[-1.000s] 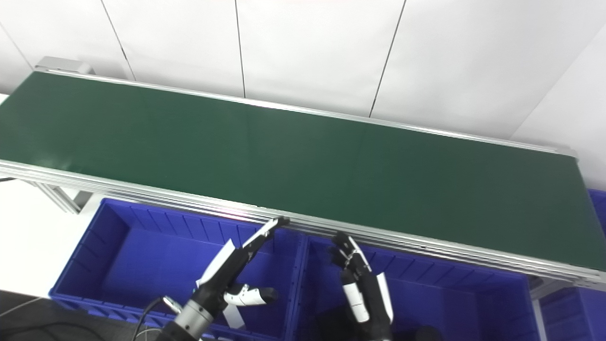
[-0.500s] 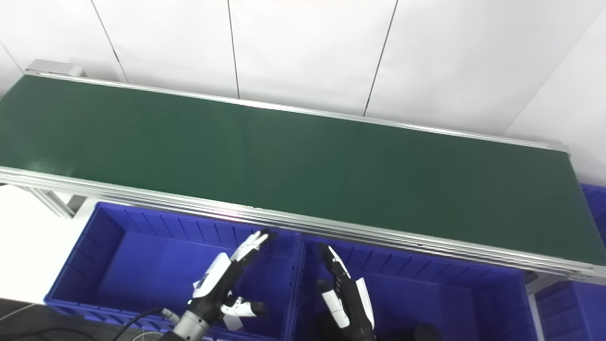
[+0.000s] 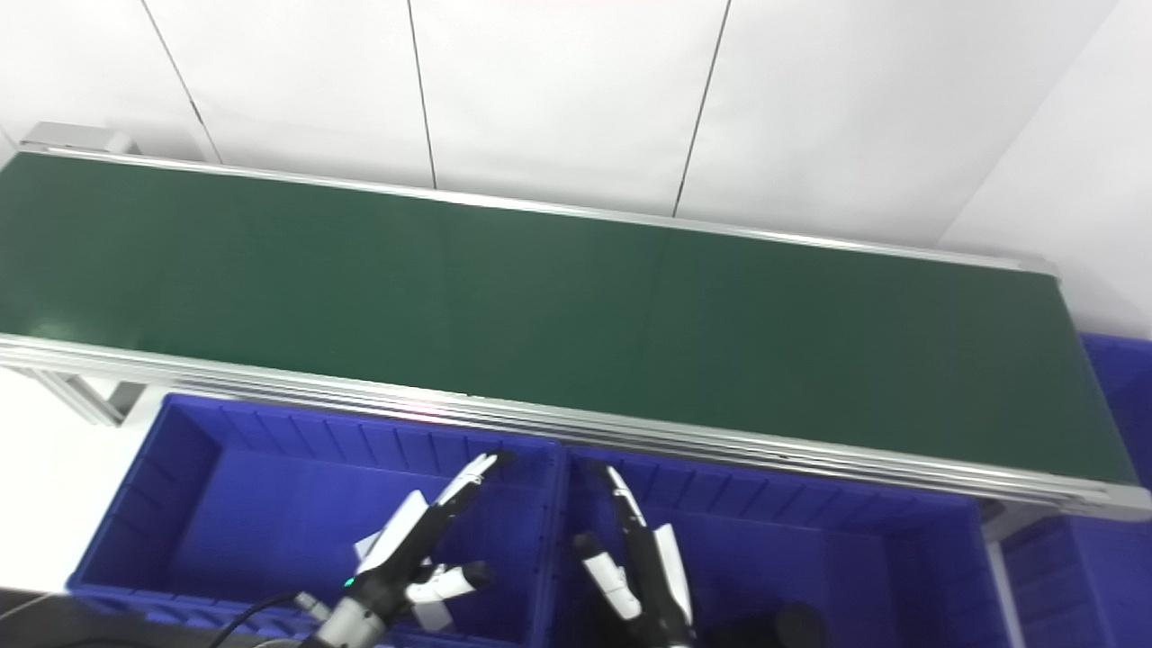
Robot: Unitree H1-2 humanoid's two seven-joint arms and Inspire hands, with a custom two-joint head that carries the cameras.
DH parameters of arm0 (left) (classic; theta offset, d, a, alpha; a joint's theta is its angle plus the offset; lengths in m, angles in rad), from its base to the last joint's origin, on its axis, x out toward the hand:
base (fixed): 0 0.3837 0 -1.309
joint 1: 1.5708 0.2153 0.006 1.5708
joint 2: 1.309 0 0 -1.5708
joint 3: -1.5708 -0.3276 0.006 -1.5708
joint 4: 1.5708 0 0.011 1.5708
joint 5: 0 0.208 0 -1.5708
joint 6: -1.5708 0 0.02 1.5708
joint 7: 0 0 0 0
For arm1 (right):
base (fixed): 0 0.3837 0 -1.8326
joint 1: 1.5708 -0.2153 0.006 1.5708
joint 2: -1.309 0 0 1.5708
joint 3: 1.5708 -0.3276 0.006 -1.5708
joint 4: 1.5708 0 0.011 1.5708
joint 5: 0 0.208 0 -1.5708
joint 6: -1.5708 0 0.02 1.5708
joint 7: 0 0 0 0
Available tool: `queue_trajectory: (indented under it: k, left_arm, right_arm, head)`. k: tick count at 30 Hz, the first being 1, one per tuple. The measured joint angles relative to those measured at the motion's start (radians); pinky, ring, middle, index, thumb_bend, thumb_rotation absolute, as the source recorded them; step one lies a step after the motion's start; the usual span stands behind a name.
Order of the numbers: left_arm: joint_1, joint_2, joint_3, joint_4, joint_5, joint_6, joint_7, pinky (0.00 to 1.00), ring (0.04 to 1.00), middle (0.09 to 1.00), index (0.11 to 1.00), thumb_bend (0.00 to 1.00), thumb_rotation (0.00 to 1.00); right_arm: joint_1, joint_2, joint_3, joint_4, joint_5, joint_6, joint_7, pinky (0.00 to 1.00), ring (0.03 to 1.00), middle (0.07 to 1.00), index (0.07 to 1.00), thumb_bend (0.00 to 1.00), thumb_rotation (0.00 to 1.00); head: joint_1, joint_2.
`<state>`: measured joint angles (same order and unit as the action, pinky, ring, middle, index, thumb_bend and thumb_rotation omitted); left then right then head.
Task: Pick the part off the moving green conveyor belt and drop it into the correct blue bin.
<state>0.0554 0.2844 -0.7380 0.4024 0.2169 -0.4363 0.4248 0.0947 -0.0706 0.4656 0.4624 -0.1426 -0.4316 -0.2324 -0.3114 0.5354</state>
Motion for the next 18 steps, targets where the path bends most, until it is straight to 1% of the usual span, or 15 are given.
queue_trajectory:
  k: [1,4,5,6,7,10,11,12,13,14,15,16,17,18]
  left_arm:
    - [0.000,0.003,0.001,-0.002,-0.007,0.000,-0.006,1.00,1.000,1.000,0.974,0.89,1.00]
    - [0.007,0.014,0.011,-0.028,-0.014,0.000,-0.032,1.00,1.000,1.000,0.992,0.85,1.00]
    - [0.011,0.016,0.016,-0.045,-0.020,0.000,-0.045,1.00,1.000,1.000,0.995,0.85,1.00]
    - [0.014,0.015,0.022,-0.056,-0.029,0.000,-0.057,1.00,1.000,1.000,0.996,0.84,1.00]
    - [0.016,0.013,0.028,-0.063,-0.032,0.000,-0.062,1.00,1.000,1.000,0.999,0.83,1.00]
    - [0.022,0.010,0.049,-0.077,-0.034,0.000,-0.092,1.00,1.000,1.000,1.000,0.81,1.00]
    - [0.026,0.009,0.059,-0.082,-0.035,0.000,-0.103,1.00,1.000,1.000,1.000,0.80,1.00]
    - [0.030,0.009,0.065,-0.089,-0.035,0.000,-0.108,1.00,1.000,1.000,0.999,0.79,1.00]
    - [0.035,0.009,0.073,-0.103,-0.036,0.000,-0.120,1.00,1.000,1.000,0.998,0.78,1.00]
    - [0.038,0.008,0.078,-0.111,-0.036,0.000,-0.126,1.00,1.000,1.000,0.996,0.78,1.00]
    - [0.039,0.004,0.086,-0.112,-0.040,0.000,-0.134,1.00,1.000,1.000,0.989,0.77,1.00]
    - [0.039,-0.001,0.096,-0.113,-0.044,0.000,-0.138,1.00,1.000,1.000,0.982,0.77,1.00]
    - [0.040,-0.009,0.111,-0.116,-0.047,0.000,-0.146,1.00,1.000,1.000,0.981,0.77,1.00]
    - [0.040,-0.014,0.118,-0.125,-0.052,0.000,-0.149,1.00,1.000,1.000,0.977,0.76,1.00]
  right_arm:
    - [-0.002,-0.001,0.007,0.000,-0.003,0.000,-0.013,0.93,0.957,0.944,0.917,0.79,0.93]
    - [-0.008,-0.001,0.028,0.000,-0.013,0.000,-0.053,0.95,0.961,0.945,0.924,0.79,0.93]
    - [-0.009,-0.001,0.033,0.000,-0.013,0.000,-0.062,0.95,0.962,0.945,0.925,0.79,0.93]
    - [-0.009,-0.001,0.036,0.000,-0.013,0.000,-0.068,0.95,0.963,0.946,0.928,0.79,0.94]
    - [-0.011,-0.001,0.039,0.000,-0.013,0.000,-0.070,0.96,0.964,0.947,0.931,0.79,0.95]
    - [-0.014,-0.001,0.048,0.000,-0.013,0.000,-0.086,0.97,0.972,0.953,0.935,0.79,0.96]
    - [-0.014,-0.001,0.047,-0.001,-0.013,0.000,-0.087,0.97,0.976,0.956,0.937,0.79,0.97]
    - [-0.014,-0.001,0.047,-0.005,-0.012,0.000,-0.087,0.98,0.979,0.960,0.940,0.79,0.97]
    - [-0.013,-0.002,0.045,-0.011,-0.010,0.000,-0.084,0.98,0.980,0.963,0.942,0.79,0.98]
    - [-0.013,-0.004,0.043,-0.018,-0.007,0.000,-0.078,0.97,0.977,0.963,0.940,0.80,0.98]
    - [-0.013,-0.004,0.036,-0.026,-0.001,0.000,-0.064,0.96,0.968,0.963,0.939,0.80,0.98]
    - [-0.012,-0.005,0.028,-0.035,0.004,0.000,-0.054,0.96,0.954,0.962,0.938,0.79,0.98]
    - [-0.011,-0.006,0.016,-0.051,0.012,0.000,-0.038,0.96,0.953,0.962,0.938,0.79,0.98]
    - [-0.011,-0.007,0.007,-0.059,0.019,0.000,-0.027,0.95,0.941,0.959,0.936,0.79,0.97]
  head:
    - [-0.029,0.006]
    - [-0.040,0.008]
    - [-0.052,0.020]
    - [-0.052,0.020]
    - [-0.051,0.038]
    - [-0.051,0.043]
    - [-0.048,0.081]
    - [-0.045,0.096]
    - [-0.038,0.121]
    - [-0.038,0.121]
    - [-0.020,0.152]
    - [-0.006,0.162]
    - [-0.006,0.163]
    - [0.032,0.178]
